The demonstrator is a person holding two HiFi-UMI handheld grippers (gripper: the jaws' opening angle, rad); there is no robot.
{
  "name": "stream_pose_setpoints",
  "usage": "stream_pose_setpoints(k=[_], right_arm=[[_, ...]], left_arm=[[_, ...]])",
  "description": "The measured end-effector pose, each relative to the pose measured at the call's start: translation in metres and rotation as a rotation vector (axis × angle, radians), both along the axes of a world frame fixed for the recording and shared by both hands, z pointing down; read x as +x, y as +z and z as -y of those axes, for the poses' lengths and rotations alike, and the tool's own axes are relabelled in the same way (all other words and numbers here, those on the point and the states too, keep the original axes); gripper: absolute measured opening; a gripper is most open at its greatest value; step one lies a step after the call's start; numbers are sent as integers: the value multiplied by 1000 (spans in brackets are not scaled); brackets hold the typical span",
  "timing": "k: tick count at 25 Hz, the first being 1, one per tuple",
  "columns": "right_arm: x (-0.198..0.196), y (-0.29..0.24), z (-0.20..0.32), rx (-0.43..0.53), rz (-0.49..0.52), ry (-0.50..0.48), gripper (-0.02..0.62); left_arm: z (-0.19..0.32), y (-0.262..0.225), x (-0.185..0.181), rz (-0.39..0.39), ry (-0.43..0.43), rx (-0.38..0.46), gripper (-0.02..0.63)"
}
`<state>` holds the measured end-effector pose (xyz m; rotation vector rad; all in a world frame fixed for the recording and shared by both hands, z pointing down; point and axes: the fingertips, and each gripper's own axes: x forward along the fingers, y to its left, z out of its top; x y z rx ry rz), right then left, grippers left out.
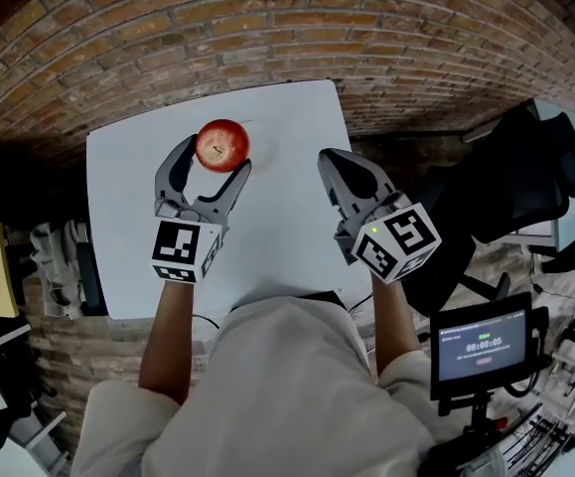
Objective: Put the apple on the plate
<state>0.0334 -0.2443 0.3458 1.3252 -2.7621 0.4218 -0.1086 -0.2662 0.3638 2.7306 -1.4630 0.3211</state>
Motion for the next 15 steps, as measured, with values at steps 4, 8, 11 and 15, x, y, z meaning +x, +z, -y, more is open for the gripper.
stream_pose_setpoints(k=[4, 8, 11, 15], right_arm=[[7, 6, 11, -18, 14, 19, 3], [8, 18, 20, -44, -8, 24, 3], [8, 25, 25, -61, -11, 21, 5], [8, 33, 29, -77, -18, 4, 3]], left_arm=[[10, 8, 4, 6, 2, -19, 365], [19, 15, 4, 8, 0, -27, 364], [25, 18, 3, 12, -4, -25, 364], [33, 26, 4, 16, -11, -40, 364]])
